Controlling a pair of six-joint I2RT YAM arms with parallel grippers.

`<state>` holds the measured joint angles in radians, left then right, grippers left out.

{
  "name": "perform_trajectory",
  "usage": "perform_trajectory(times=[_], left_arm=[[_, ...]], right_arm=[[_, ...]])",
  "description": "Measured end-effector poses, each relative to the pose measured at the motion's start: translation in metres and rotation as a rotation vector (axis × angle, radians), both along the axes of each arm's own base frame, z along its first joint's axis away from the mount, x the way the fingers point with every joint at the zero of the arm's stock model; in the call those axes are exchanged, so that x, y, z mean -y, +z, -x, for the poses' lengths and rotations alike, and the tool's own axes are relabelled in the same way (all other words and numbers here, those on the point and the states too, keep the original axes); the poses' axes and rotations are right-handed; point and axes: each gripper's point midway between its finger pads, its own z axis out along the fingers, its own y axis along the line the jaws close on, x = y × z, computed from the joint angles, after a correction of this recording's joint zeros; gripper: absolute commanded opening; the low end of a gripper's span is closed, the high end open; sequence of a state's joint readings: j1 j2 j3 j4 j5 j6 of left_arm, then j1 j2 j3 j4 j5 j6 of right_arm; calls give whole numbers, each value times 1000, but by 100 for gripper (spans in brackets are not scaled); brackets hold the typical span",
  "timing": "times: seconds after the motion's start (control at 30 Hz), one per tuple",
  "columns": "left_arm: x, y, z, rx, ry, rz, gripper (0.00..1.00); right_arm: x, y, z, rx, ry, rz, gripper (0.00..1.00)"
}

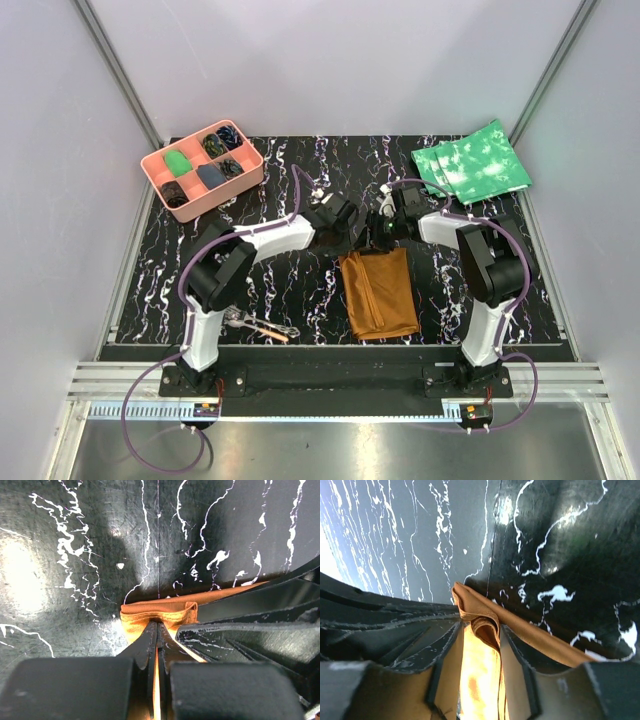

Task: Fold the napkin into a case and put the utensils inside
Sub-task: Fold the lower triangle-folded napkin at the center of the board.

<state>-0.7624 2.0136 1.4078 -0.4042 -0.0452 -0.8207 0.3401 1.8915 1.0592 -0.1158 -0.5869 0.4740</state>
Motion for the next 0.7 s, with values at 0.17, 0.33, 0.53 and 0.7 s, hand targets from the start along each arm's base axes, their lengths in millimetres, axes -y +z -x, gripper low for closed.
perform_trajectory(times=[0.17,0.33,0.53,0.7], left_arm=[[1,-3,1,-4,-4,-2,0],[3,-3,2,-3,-8,-2,9],[-2,6,5,12,-4,2,34],[-4,23,4,39,-6,15,51]], right_arm=[[-4,-5,-4,-14,-2,-14,17],[-7,-3,-3,-33,-4,-33,0],[-7,7,4,-43,-12,-63,0],[-3,13,12,-69,-40,-81,0]])
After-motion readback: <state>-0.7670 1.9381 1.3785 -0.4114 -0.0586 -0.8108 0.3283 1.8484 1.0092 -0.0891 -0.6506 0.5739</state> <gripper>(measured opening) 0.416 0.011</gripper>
